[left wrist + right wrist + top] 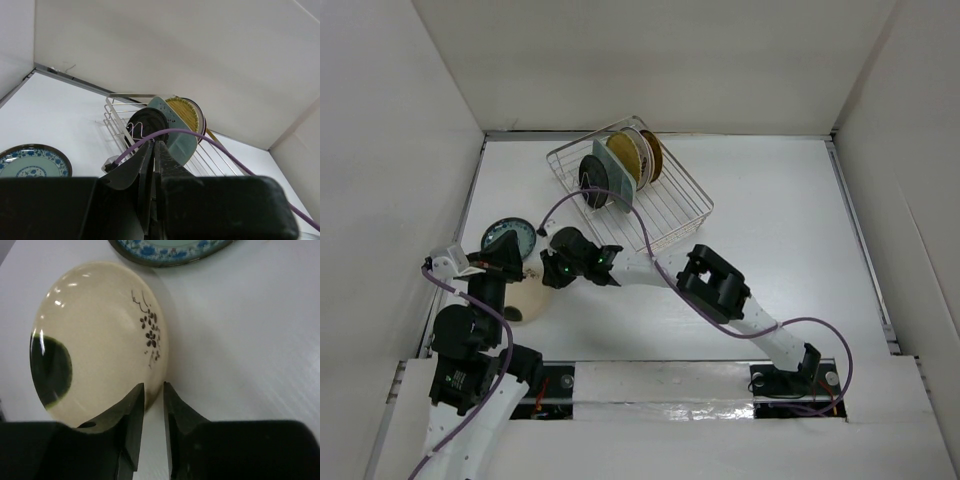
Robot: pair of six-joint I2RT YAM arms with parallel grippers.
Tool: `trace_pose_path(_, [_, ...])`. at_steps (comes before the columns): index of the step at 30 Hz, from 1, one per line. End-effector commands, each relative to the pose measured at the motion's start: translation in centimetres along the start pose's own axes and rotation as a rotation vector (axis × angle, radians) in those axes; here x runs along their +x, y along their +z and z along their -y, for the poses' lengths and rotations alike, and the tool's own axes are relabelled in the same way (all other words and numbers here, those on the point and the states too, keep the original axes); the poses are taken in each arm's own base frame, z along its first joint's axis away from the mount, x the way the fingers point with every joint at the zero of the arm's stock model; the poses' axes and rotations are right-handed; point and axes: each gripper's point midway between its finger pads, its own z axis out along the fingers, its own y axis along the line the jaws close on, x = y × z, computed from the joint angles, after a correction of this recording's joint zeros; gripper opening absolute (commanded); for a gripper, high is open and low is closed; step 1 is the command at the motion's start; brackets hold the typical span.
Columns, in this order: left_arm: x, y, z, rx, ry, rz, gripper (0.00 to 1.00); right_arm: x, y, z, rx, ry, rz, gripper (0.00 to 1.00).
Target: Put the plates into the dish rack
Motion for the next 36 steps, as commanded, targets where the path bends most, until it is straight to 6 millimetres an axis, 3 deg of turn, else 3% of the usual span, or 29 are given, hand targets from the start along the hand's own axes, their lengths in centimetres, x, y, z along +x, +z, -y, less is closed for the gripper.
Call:
trace_pose_path(1, [-0.2,0.4,0.2,0.008,0.011,0.010,0.04,2.0,0.4,-1.9,-0.118,0.060,-0.042,0.08])
trace_pose_path(2, [-0.3,0.4,0.2,0.007,0.009,0.012,0.04,2.4,0.3,-2.0,-0.131,0.067,-0.049,0.01])
trace_pose_path(5, [-0.2,0.3,0.2,0.007,0.009,0.012,0.04,2.0,-0.9,-2.5,-0.149,0.074,-0.027,0.00])
trace_pose_path(7, [-0.3,0.2,0.2,0.008,0.009,0.016,0.04,-0.4,-2.7,-3.2,-0.168,0.065,0.022,0.00])
trace_pose_path(8, [-0.5,0.2,0.2,0.008,0.008,0.020,0.04,0.0,-3.4,-3.1,-0.167,0.061,0.018,0.00])
trace_pose_path(9, [-0.5,0.2,0.2,0.007,0.009,0.021,0.04,-1.5,-4.3,-3.0,-0.171,0.053,0.064,0.00])
trace_pose_path(10, [-0.7,0.1,0.2,0.007,0.006,0.029,0.04,-4.1,-6.6,-4.3,-0.187,0.033,0.127,0.00])
trace_pose_path(11, [-0.8,0.0,0.2,0.009,0.004,0.035,0.04,-4.3,-7.6,-3.4,-0.163,0.033,0.141,0.00])
trace_pose_path(13, [-1.1,-0.2,0.2,0.012,0.001,0.049,0.04,-7.9,-10.0,-1.9,-0.094,0.013,0.245,0.00])
trace_pose_path(14, [-1.3,-0.3,0.2,0.012,-0.003,0.054,0.04,-11.0,-12.7,-2.1,-0.078,0.002,0.321,0.00])
trace_pose_path(19, [-1.5,-0.7,0.5,0.034,-0.013,0.064,0.05,-20.7,-20.1,5.7,0.245,-0.028,0.580,0.00])
trace_pose_path(20, [-1.5,-0.7,0.6,0.039,-0.014,0.062,0.05,-21.9,-20.9,6.6,0.290,-0.037,0.606,0.00])
trace_pose_path(21, [-1.5,-0.7,0.7,0.046,-0.014,0.060,0.05,-22.8,-21.8,8.8,0.408,-0.033,0.641,0.00])
trace_pose_path(22, [-1.4,-0.7,0.8,0.049,-0.014,0.059,0.05,-24.7,-23.1,9.0,0.463,-0.070,0.679,0.00])
trace_pose_path(24, [-1.5,-0.7,1.0,0.062,-0.017,0.059,0.05,-26.3,-25.2,12.5,0.654,-0.071,0.722,0.00])
trace_pose_path(25, [-1.3,-0.7,1.0,0.062,-0.015,0.054,0.05,-27.6,-25.5,13.0,0.709,-0.104,0.736,0.00])
trace_pose_path(27, [-1.3,-0.7,1.1,0.069,-0.015,0.051,0.05,-28.7,-27.1,15.7,0.845,-0.102,0.752,0.00])
trace_pose_path(28, [-1.3,-0.6,1.1,0.069,-0.012,0.051,0.05,-28.3,-26.0,16.8,0.895,-0.139,0.717,0.00])
trace_pose_path(29, [-1.3,-0.6,1.2,0.071,-0.012,0.051,0.05,-30.2,-27.4,17.0,0.925,-0.132,0.762,0.00])
trace_pose_path(30, [-1.2,-0.6,1.2,0.072,-0.009,0.047,0.05,-30.6,-28.0,17.8,0.970,-0.128,0.767,0.00])
trace_pose_path(32, [-1.2,-0.6,1.3,0.075,-0.009,0.046,0.05,-30.4,-26.8,18.9,1.025,-0.167,0.722,0.00])
trace_pose_path(33, [-1.2,-0.6,1.3,0.077,-0.008,0.046,0.05,-31.6,-27.8,18.6,1.043,-0.167,0.752,0.00])
trace_pose_path(36, [-1.2,-0.6,1.3,0.077,-0.008,0.047,0.05,-31.2,-27.3,19.6,1.110,-0.215,0.711,0.00])
